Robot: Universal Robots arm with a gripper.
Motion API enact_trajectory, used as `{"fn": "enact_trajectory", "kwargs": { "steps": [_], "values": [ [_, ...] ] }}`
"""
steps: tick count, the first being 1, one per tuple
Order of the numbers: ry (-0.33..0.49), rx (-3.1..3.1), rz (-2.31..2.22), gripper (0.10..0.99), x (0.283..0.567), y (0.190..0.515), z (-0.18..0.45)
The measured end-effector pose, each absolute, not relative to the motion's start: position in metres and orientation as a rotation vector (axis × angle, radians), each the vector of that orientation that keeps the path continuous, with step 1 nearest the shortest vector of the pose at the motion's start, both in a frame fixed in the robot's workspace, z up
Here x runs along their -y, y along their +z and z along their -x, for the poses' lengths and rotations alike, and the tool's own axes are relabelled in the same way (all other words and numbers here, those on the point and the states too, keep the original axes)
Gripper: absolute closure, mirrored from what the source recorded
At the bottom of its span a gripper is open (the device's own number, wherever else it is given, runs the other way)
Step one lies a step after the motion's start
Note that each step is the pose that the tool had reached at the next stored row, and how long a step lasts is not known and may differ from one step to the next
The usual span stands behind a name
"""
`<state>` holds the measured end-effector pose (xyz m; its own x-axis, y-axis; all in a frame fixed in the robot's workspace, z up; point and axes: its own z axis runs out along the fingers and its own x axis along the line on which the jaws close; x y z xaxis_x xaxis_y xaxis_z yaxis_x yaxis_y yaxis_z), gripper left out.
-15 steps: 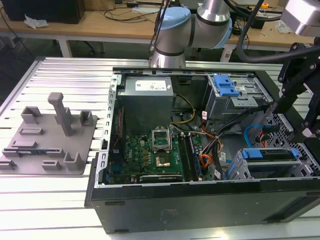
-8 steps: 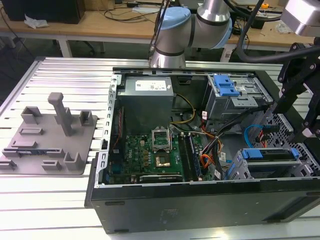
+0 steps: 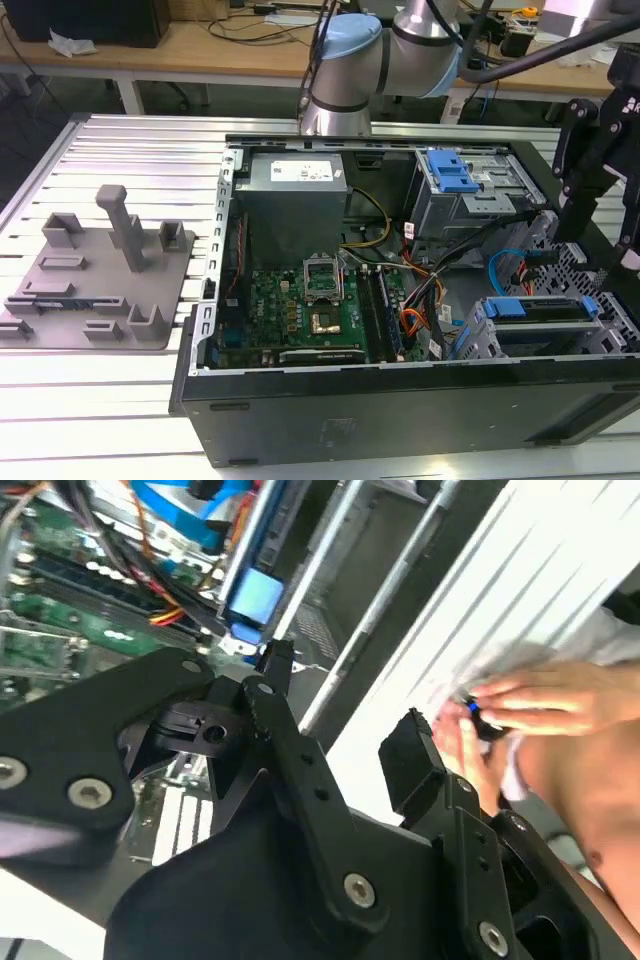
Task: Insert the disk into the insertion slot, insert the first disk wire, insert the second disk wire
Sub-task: 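Insert the first disk wire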
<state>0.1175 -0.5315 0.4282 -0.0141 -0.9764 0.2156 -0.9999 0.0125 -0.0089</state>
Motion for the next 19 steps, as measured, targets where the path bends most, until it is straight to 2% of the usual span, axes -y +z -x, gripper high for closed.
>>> {"fn": "enact_trajectory", "kwargs": {
  "steps": [6,10,11,12,13,14,19],
  "values": [
    [0.265,2.172,-2.047,0.467,0.530,0.423,-0.117],
    [0.278,2.170,-2.033,0.478,0.510,0.420,-0.117],
    [0.288,2.165,-2.028,0.612,0.502,0.420,-0.117],
    [0.300,2.158,-2.022,0.671,0.494,0.419,-0.117],
    [0.307,2.154,-2.018,0.671,0.490,0.419,-0.117],
    [0.313,2.151,-2.015,0.737,0.485,0.418,-0.118],
    [0.336,2.138,-2.005,0.737,0.467,0.415,-0.145]
  ]
}}
